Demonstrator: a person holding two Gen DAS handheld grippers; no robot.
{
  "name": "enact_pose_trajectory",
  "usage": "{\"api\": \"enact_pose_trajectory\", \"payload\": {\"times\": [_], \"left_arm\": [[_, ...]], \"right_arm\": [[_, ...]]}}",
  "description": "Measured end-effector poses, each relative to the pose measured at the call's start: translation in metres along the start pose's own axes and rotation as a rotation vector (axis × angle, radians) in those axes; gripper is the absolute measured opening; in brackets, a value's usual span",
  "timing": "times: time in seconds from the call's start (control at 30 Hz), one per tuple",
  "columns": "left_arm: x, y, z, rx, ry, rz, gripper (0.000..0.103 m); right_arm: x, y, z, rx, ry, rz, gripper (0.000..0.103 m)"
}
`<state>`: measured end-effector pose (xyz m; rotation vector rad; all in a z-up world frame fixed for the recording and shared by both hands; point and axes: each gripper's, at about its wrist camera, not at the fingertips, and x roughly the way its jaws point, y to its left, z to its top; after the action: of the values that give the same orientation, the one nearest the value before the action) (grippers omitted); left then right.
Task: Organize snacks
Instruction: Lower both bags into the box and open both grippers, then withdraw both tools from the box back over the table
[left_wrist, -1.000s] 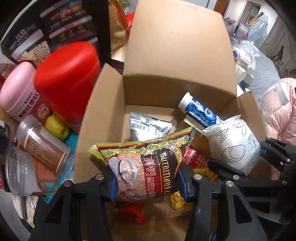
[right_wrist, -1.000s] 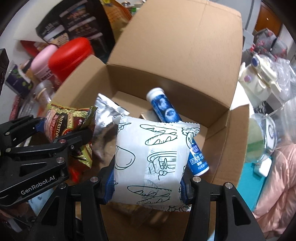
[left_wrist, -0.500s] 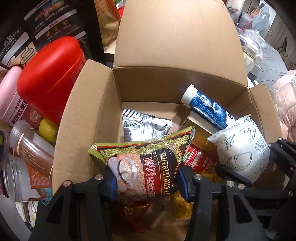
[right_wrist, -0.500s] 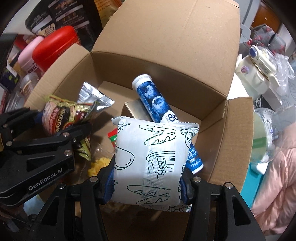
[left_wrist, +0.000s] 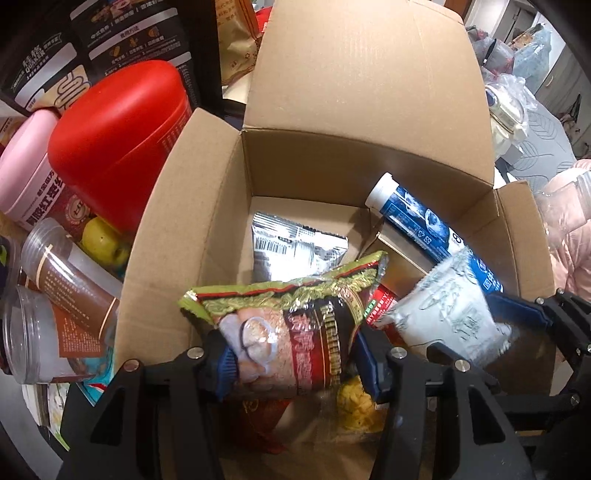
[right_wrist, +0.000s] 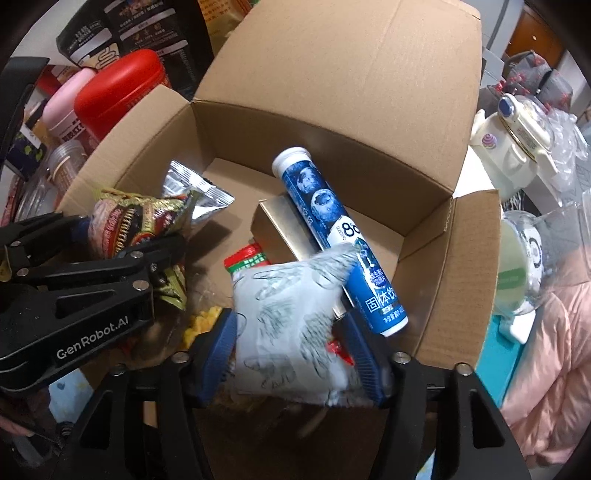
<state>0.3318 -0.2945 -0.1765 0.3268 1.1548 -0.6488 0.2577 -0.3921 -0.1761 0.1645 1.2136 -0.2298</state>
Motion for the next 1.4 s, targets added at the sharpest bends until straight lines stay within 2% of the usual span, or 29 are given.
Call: {"api": "enact_pose_trajectory", "payload": {"times": [0.1, 0.17, 0.2, 0.23, 0.53, 0.87, 1.07, 1.4], "left_arm": [[-0.004, 0.001, -0.003, -0.004, 0.002, -0.004, 0.058], [-0.009, 0.001, -0.005, -0.003, -0.001, 0.000, 0.074], [-0.012, 0.001, -0.005, -0.001, -0.007, 0.005, 0.088], [-0.015, 0.000, -0.005, 0.000, -0.014, 0.004, 0.092], [-0.052, -0.005, 0.002, 0.010, -0.067, 0.013, 0.094], [-0.113, 0.006, -0.003, -0.056, -0.158, 0.056, 0.094], [-0.152, 0.015, -0.019, -0.094, -0.240, 0.086, 0.094], [-0.203, 0.039, -0.061, -0.161, -0.310, 0.129, 0.094]], "right_arm": [[-0.004, 0.001, -0.001, -0.001, -0.001, -0.015, 0.067], [-0.008, 0.001, -0.003, 0.017, 0.002, -0.014, 0.069], [-0.011, 0.000, -0.003, 0.027, 0.003, -0.009, 0.069], [-0.013, -0.001, -0.005, 0.036, 0.003, -0.004, 0.069], [-0.049, -0.007, -0.011, 0.066, -0.041, 0.009, 0.068], [-0.094, 0.004, -0.010, 0.033, -0.134, 0.017, 0.068], [-0.121, 0.018, -0.014, 0.009, -0.190, 0.049, 0.068], [-0.157, 0.056, -0.034, -0.061, -0.256, 0.103, 0.069]]}}
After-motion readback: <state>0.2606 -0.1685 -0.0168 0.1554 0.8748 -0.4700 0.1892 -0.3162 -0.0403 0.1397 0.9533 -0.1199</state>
